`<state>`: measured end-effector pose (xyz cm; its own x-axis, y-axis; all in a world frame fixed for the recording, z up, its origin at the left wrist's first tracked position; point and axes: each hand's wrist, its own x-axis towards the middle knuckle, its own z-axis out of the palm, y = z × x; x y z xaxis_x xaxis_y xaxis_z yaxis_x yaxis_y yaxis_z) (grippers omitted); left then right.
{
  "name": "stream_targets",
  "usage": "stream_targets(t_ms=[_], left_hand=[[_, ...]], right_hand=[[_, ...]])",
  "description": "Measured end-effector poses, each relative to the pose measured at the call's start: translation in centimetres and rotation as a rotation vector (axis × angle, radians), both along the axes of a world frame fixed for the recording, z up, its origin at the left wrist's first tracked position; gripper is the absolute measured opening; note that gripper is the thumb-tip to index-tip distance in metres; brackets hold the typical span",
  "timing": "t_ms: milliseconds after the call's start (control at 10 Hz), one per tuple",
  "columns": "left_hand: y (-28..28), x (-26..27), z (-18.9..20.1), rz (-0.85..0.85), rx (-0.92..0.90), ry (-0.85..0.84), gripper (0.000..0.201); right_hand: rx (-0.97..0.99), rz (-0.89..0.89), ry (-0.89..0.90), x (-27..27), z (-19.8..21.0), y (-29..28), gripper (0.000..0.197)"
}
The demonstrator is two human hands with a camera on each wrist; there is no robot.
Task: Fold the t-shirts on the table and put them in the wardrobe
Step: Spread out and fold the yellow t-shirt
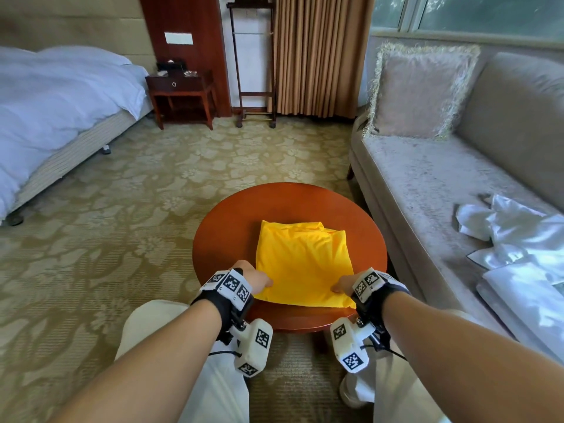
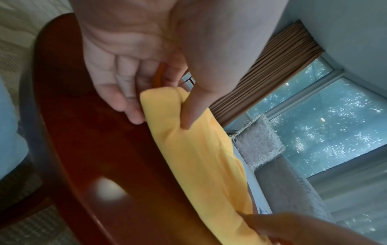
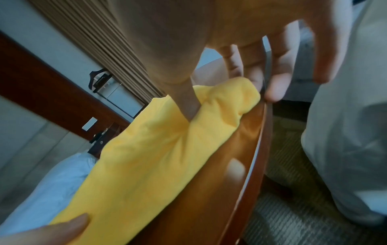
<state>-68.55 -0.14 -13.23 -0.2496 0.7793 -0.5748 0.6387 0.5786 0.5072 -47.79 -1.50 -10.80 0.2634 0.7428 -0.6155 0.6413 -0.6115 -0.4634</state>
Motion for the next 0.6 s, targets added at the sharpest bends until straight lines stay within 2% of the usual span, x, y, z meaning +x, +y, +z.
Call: stream_targets(t_ms=[100, 200, 300, 400, 500, 600], left_hand=[[-0.4, -0.4, 0.3, -0.025, 0.036, -0.078, 0.052], [-1.2, -0.9, 1.3, -0.03, 0.066, -0.214, 0.05], [-2.0, -1.6, 1.7, 0.017, 0.145, -0.415, 0.044], [-2.7, -2.5, 2.6, -0.001, 0.199, -0.587, 0.028], [-3.0, -3.5, 3.5, -0.037, 0.205, -0.677, 0.043], [-2.9, -4.1, 3.6, -0.066, 0.279, -0.619, 0.06]], right_hand=[[-0.046, -0.053, 0.074, 0.5, -0.2, -0.9, 0.051], [-0.022, 0.056, 0.18, 0.8, 0.9, -2.4, 0.046], [0.058, -0.142, 0.318, 2.3, 0.1, -1.5, 0.05], [0.254, -0.242, 0.329, 3.1, 1.1, -1.1, 0.047], [0.273, -0.312, 0.321, 3.1, 2.6, -1.5, 0.011], [0.232, -0.286, 0.336, 3.3, 3.3, -1.5, 0.024]])
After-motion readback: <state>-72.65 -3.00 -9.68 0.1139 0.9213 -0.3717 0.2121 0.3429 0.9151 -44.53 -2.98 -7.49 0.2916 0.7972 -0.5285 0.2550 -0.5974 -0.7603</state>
